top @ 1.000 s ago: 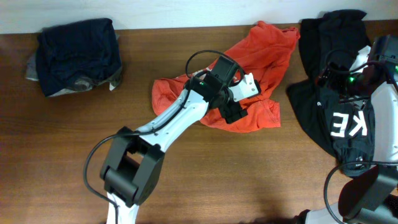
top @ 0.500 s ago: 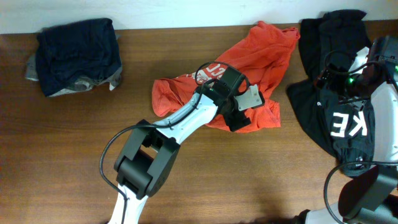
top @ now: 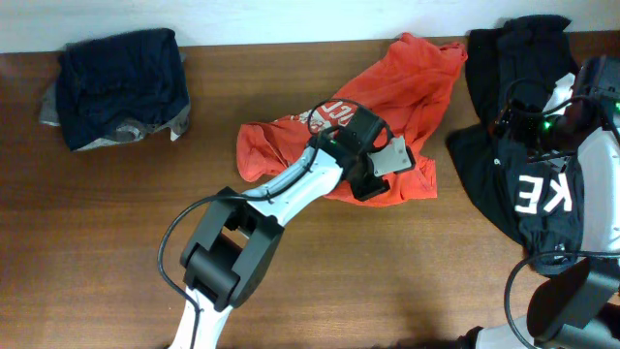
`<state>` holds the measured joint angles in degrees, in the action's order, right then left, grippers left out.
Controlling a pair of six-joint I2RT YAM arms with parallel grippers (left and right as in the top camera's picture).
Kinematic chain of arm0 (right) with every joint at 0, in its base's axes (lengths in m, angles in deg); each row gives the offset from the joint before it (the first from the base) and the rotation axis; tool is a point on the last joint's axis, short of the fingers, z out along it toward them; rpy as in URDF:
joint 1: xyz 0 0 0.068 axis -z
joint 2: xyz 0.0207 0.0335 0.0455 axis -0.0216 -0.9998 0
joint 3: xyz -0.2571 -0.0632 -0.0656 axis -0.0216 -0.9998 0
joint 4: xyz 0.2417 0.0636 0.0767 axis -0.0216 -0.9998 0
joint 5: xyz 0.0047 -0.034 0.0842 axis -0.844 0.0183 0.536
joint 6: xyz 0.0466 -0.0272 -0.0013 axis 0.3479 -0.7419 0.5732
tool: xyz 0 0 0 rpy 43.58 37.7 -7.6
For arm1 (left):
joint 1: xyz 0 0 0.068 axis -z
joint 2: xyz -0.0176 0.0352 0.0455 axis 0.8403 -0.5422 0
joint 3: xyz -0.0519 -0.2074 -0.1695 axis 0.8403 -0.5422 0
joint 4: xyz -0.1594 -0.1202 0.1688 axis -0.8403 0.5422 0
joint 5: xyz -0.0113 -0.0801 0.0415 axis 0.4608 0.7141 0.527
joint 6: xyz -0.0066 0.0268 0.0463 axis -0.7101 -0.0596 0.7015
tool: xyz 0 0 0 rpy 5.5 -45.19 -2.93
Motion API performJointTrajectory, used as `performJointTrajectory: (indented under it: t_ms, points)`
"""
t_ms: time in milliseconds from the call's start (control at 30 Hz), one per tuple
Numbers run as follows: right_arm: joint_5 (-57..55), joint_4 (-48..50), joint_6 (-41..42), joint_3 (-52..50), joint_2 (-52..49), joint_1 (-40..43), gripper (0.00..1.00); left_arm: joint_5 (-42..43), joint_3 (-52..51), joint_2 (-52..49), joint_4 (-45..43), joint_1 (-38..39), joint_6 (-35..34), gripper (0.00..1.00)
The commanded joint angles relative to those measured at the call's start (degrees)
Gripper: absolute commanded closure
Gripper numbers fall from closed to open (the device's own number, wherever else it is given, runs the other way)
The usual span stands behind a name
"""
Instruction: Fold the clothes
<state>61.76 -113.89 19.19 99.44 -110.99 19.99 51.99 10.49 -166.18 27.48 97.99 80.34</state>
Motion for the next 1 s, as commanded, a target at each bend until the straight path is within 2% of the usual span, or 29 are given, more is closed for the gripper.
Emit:
performJointTrajectory:
  t_ms: [0,200,267,367,433,467,600,700,967]
  points:
    - [0.48,0.00,-0.44,-0.20,0.00,0.17,0.01,1.03,-0.24,-1.75,0.57,0.70,0.44,0.51]
    - [0.48,-0.02,-0.44,-0.20,0.00,0.17,0.01,0.50,-0.24,-2.67,0.52,1.05,0.44,0.52]
    - [0.48,-0.02,-0.44,-0.20,0.00,0.17,0.01,0.15,-0.24,-2.67,0.50,1.05,0.44,0.58]
    - [0.48,-0.02,-0.46,-0.20,0.00,0.17,0.01,0.11,-0.24,-2.67,0.50,1.05,0.42,0.78]
    - [0.48,-0.02,-0.46,-0.20,0.00,0.17,0.01,-1.05,-0.24,-2.67,0.04,1.05,-0.92,0.97]
    - [0.48,-0.02,-0.48,-0.20,0.00,0.17,0.01,-2.56,-0.07,-2.64,-0.37,1.03,-2.67,0.99]
    - [0.50,-0.07,-0.63,-0.20,0.00,0.17,0.01,-11.87,3.54,-2.32,1.99,0.52,-9.03,1.00]
    - [0.50,-0.02,-0.63,-0.20,0.00,0.15,0.00,-18.99,10.54,0.20,10.40,-1.44,-13.16,1.00]
    - [0.79,-0.04,-0.63,-0.20,0.00,-0.57,0.00,-19.58,20.70,9.31,24.59,-7.08,-17.84,1.00]
